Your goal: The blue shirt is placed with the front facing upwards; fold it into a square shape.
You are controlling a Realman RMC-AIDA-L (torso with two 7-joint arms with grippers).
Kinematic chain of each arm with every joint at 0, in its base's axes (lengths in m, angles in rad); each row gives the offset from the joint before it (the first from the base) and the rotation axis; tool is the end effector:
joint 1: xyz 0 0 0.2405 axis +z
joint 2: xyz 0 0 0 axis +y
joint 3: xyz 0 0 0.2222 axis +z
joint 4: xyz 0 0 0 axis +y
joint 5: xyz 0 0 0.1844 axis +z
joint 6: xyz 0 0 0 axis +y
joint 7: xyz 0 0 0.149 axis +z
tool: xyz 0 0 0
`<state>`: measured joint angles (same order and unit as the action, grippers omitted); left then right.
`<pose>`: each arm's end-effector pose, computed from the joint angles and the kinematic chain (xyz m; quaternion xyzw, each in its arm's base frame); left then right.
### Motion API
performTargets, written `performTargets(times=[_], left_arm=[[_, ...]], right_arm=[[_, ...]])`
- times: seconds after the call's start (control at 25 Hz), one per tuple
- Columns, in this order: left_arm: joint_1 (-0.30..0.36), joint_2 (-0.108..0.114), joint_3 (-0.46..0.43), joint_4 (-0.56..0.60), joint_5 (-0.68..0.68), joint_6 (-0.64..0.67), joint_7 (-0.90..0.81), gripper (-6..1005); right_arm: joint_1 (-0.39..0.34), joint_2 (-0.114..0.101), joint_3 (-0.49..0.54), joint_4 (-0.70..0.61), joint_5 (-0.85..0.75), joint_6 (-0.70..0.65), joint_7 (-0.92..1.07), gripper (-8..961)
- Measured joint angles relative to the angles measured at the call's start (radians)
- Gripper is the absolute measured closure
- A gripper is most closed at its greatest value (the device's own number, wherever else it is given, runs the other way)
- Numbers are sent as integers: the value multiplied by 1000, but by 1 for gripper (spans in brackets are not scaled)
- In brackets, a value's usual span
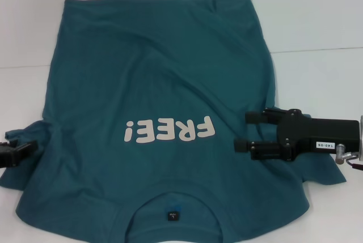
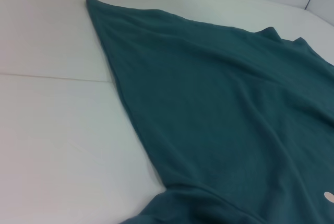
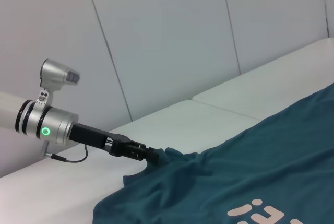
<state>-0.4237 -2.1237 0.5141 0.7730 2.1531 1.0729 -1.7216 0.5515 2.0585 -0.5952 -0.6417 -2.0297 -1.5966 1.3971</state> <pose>-0.3156 0.3153 0.0496 -0.7916 -0.4581 -0.1590 0.3718 0.2199 0.3015 0.0243 -0.9294 0.2253 0.2585 0.1363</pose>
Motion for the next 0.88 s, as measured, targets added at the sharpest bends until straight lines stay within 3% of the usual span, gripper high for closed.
performTargets(times=[0.28,0.72,0.88], left_arm=[[-1,-1,-6,2,0,-14,-8,581],[-7,-1,-4,2,1,-27,-29,997],[-4,-1,-7,12,-2,-23,-29,997]], right_arm=[[-1,0,0,0,1,0,-3,39],[-4,0,0,1,3,3,-8,39],[-4,0,0,1,4,3,-8,39]])
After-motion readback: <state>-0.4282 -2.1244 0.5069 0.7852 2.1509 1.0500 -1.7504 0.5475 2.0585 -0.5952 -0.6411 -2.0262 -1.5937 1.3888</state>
